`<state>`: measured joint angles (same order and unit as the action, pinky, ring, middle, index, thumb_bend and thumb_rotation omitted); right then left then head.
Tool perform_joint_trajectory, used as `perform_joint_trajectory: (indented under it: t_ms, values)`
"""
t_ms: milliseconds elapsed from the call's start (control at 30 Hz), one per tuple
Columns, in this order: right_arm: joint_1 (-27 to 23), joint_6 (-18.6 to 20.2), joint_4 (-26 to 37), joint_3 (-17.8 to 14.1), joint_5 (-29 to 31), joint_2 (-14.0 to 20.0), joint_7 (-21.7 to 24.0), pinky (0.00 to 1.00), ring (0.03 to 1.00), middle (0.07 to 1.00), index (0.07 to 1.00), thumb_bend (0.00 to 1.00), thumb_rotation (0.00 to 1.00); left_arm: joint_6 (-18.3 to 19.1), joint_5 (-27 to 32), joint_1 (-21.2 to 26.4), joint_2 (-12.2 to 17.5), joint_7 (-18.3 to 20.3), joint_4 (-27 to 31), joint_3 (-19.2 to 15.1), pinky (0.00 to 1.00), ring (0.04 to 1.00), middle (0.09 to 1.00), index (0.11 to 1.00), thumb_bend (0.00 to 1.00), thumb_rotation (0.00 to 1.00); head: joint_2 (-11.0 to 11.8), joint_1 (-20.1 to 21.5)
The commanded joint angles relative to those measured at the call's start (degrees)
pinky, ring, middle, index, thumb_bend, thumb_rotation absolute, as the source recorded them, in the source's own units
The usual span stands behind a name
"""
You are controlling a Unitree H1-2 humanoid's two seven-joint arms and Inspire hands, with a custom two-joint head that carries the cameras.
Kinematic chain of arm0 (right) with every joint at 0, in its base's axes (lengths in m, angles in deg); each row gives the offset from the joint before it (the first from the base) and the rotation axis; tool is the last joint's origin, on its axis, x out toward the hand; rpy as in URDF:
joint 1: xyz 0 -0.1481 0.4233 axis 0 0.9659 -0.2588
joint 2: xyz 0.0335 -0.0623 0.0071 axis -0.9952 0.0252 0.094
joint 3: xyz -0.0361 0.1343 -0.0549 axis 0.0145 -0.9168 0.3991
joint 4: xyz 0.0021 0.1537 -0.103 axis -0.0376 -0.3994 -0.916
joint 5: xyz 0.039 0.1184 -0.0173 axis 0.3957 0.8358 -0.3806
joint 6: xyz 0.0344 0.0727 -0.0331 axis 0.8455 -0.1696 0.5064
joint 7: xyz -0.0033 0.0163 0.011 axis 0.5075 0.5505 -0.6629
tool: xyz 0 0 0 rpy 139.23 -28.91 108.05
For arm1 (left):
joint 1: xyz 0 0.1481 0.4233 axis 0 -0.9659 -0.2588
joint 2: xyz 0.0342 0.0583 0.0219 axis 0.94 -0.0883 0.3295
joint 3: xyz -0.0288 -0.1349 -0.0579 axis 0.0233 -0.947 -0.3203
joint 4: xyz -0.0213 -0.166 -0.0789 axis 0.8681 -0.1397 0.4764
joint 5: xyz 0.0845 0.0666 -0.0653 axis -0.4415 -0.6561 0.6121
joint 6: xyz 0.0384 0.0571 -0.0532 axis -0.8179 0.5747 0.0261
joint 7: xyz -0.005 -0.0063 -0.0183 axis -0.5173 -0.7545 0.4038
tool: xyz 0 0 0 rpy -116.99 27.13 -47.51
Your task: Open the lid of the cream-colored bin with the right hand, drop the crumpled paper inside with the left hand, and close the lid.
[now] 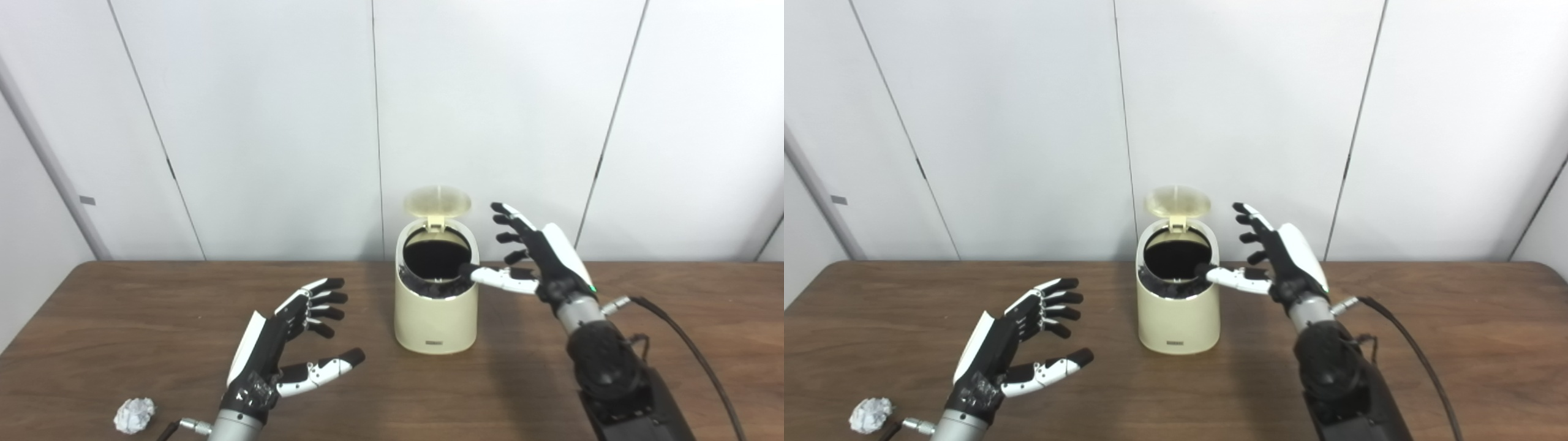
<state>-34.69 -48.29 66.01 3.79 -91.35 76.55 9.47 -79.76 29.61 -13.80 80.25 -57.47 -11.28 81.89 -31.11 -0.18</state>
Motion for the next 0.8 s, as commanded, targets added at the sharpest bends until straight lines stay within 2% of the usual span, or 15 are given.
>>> perform_joint_trajectory:
  t_ms: [0,133,233,300,433,533,767]
  values:
    - [-0.6,-3.3,3.4,-1.7,2.0,0.8,-0.8,0.64,0.816,0.895,0.907,0.66,0.55,-1.2,-0.4,1.0,0.1,-0.5,1.9,-0.3,0.58,0.69,0.761,0.82,0.72,0.18,-0.1,-0.1]
    - [3.6,-5.2,5.9,-3.2,4.3,1.7,-0.9,0.64,0.803,0.892,0.897,0.68,0.57,-1.1,0.1,1.1,0.0,-0.5,1.9,-0.4,0.59,0.697,0.764,0.821,0.72,0.17,0.0,0.0]
    - [6.4,-6.5,7.4,-3.8,5.7,2.3,-0.6,0.69,0.81,0.883,0.895,0.73,0.61,-1.4,0.2,1.2,0.0,-0.4,1.8,-0.5,0.59,0.697,0.765,0.824,0.72,0.16,-0.2,-0.2]
    - [8.3,-8.8,7.5,-3.8,6.6,2.8,-0.5,0.7,0.816,0.883,0.898,0.76,0.61,-1.6,0.0,1.3,0.0,-0.5,1.7,-0.5,0.59,0.694,0.763,0.824,0.71,0.16,-0.2,-0.4]
    - [11.5,-13.3,7.4,-3.5,8.7,3.8,0.1,0.67,0.835,0.895,0.91,0.83,0.61,-1.8,-0.6,1.2,0.2,-0.5,1.6,-0.3,0.57,0.687,0.762,0.825,0.7,0.17,-0.1,-1.4]
    - [13.7,-15.0,7.7,-3.5,10.3,4.3,1.0,0.68,0.84,0.906,0.922,0.84,0.54,-1.5,-1.3,1.0,-0.2,-0.8,1.9,-0.1,0.57,0.685,0.761,0.824,0.71,0.18,0.5,-5.5]
    - [16.8,-18.7,6.5,-5.3,15.5,6.4,3.7,0.79,0.88,0.943,0.958,0.82,0.34,-3.3,-3.7,1.0,-3.6,-2.3,0.0,1.7,0.57,0.683,0.755,0.814,0.72,0.16,3.8,-21.5]
